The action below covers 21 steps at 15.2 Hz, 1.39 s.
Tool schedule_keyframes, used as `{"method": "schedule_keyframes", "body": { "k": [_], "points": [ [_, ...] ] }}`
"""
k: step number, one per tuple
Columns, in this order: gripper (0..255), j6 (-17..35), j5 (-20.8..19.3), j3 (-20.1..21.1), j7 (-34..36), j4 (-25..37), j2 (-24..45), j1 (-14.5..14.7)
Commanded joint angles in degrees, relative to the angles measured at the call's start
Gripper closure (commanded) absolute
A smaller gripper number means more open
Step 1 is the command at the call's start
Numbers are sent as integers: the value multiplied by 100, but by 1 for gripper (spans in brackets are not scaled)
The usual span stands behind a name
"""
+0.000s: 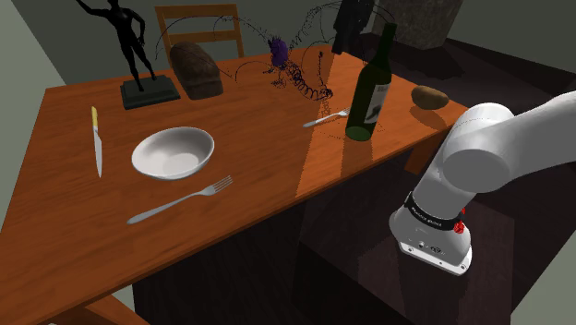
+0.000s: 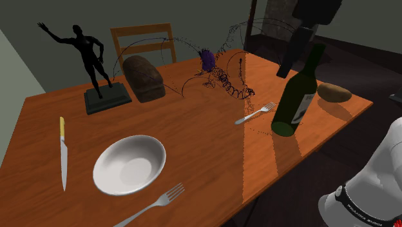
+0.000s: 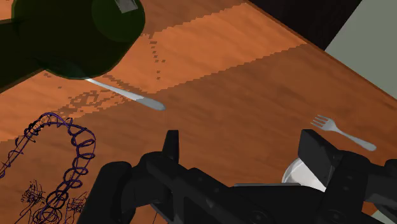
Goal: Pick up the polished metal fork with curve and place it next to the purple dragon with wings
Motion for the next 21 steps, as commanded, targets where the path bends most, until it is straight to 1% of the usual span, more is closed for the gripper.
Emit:
{"method": "schedule_keyframes", "body": {
  "k": [1, 6, 11, 16, 21],
  "points": [
    [0, 0, 0, 0, 0, 0, 0, 0],
    [0, 692, 219, 29, -590, -10, 848, 402],
    [0, 1281, 457, 90, -1199, 128, 1748, 798],
    [0, 1751, 702, 190, -1814, 390, 2660, 1170],
    [0, 2101, 930, 349, -2414, 752, 3555, 1499]
  ]
}}
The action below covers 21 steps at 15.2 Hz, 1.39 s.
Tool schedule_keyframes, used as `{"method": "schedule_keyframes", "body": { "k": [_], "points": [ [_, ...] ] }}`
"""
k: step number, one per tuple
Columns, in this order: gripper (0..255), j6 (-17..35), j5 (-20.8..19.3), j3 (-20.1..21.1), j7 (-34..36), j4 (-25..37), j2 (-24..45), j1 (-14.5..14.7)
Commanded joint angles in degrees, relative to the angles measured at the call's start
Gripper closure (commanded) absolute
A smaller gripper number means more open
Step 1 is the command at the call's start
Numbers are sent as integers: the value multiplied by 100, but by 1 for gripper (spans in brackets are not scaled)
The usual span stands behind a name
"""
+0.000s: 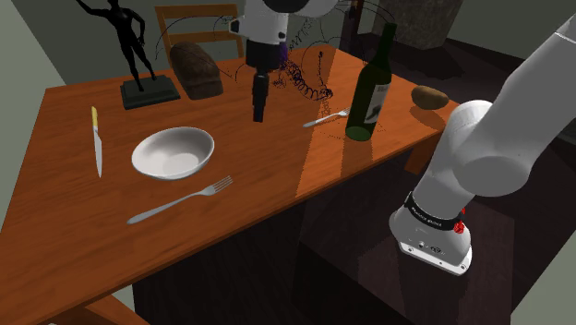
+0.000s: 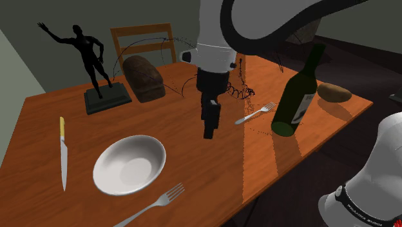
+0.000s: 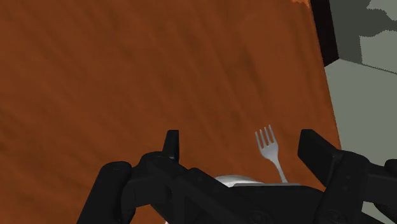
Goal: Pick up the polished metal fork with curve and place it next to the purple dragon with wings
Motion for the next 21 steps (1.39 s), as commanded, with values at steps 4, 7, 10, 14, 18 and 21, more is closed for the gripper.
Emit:
{"method": "schedule_keyframes", "body": {
  "k": [4, 7, 10, 14, 18, 21],
  "points": [
    [0, 276, 189, 207, -574, 443, 894, 300],
    [0, 393, 263, 356, -887, 724, 1394, 457],
    [0, 485, 303, 516, -1175, 1018, 1878, 607],
    [0, 665, 326, 616, -1314, 1092, 2174, 701],
    [0, 951, 361, 652, -1332, 962, 2320, 745],
    [0, 1063, 376, 664, -1340, 915, 2381, 765]
  ]
}}
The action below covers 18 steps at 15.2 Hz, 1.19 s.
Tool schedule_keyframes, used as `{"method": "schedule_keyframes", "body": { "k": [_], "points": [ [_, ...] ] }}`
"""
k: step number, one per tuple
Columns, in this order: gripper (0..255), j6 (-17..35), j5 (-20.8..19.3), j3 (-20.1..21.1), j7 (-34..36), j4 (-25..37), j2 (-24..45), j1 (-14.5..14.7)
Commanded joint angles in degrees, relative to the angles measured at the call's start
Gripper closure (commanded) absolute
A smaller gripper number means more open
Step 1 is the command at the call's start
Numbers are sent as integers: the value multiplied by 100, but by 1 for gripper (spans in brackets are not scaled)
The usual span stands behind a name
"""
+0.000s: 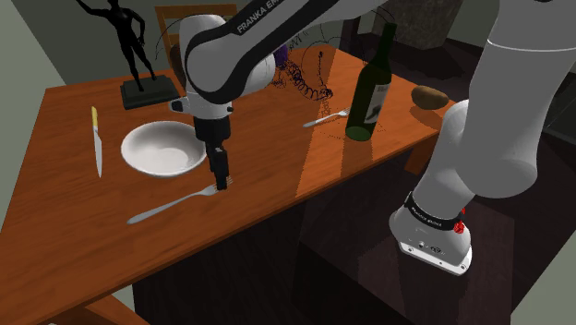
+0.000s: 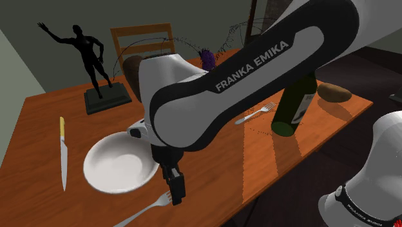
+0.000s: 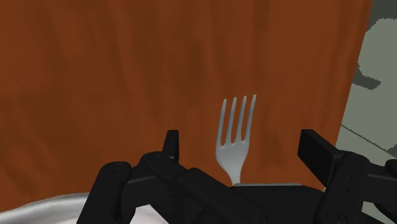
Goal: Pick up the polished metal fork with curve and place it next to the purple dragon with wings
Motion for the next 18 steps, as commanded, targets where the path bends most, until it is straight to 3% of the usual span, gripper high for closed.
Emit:
{"method": "schedule_keyframes", "body": {
  "k": [1, 6, 7, 18],
  "points": [
    [0, 43, 4, 7, -11, -2, 58, 9],
    [0, 43, 4, 7, -11, -1, 58, 9],
    [255, 42, 4, 7, -11, 0, 58, 9],
    [255, -92, -12, 3, 28, 48, -31, 4]
  ]
}}
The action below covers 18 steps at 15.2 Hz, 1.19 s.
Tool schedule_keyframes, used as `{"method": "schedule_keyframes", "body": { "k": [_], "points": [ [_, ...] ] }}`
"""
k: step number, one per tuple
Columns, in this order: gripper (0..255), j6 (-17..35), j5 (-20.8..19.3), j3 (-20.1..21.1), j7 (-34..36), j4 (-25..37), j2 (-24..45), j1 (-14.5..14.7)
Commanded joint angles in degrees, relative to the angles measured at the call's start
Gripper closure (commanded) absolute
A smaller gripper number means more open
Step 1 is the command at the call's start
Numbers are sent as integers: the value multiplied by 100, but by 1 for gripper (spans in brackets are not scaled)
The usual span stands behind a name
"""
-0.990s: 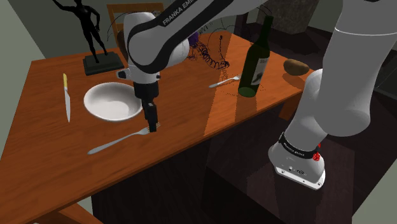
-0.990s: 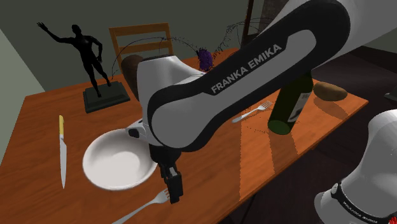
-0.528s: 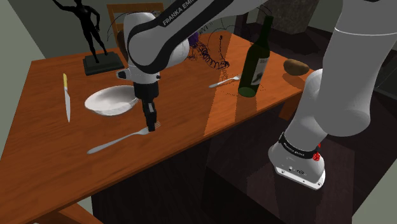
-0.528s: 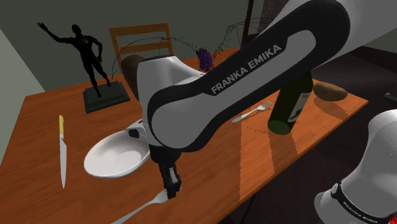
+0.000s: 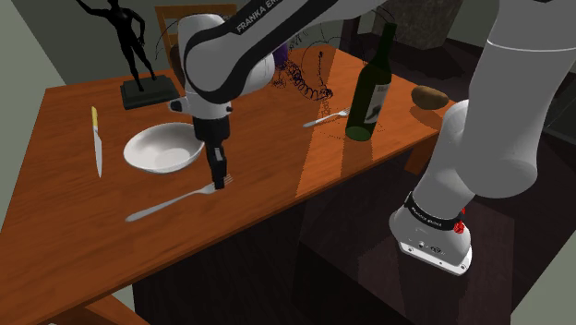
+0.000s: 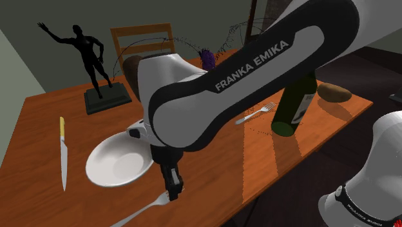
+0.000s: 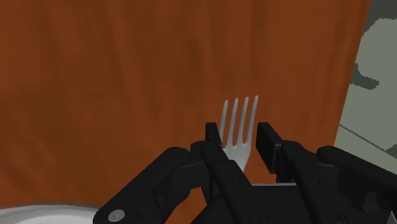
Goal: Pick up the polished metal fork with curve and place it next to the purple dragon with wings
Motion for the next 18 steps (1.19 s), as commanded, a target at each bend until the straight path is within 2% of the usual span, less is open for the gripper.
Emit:
{"method": "schedule_keyframes", "body": {
  "k": [1, 18],
  "points": [
    [255, -124, -14, -5, 31, 46, -81, -7],
    [255, -1301, -128, -39, 346, 700, -637, -50]
  ]
}}
